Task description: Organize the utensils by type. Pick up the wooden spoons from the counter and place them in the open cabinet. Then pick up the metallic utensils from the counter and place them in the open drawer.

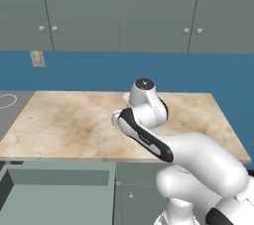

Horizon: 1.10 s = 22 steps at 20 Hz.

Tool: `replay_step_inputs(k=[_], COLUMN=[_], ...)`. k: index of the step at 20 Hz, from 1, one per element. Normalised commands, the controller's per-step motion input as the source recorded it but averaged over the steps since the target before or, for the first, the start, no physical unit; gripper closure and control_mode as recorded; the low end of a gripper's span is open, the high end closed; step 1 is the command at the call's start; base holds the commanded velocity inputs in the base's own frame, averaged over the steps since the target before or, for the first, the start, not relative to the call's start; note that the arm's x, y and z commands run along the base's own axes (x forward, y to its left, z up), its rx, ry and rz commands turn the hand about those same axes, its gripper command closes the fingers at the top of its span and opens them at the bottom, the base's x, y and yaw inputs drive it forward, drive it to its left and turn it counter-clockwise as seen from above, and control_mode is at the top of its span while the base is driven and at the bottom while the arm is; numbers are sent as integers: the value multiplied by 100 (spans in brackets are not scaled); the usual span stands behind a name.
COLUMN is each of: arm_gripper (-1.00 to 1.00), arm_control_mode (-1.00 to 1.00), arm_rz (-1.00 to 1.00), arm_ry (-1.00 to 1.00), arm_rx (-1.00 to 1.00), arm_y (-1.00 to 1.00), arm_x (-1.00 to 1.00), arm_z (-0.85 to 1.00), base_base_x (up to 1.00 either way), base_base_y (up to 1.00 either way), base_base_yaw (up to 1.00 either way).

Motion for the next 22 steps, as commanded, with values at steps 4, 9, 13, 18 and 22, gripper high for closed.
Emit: replay_step_inputs(k=[4, 9, 13, 18, 22], arm_gripper=[100, 100, 100, 100, 100], arm_control_mode=[-100, -100, -100, -100, -100], arm_rz=[7, 7, 2, 4, 10], arm_ry=[2, 4, 3, 0, -3], arm_rx=[0, 0, -6, -14, -2], arm_y=[-5, -19, -30, -37, -41], arm_x=[-21, -23, -38, -63, -59], arm_z=[75, 80, 60, 18, 43], base_base_x=[0, 0, 0, 0, 0], base_base_y=[0, 0, 0, 0, 0], base_base_yaw=[0, 0, 0, 0, 0])
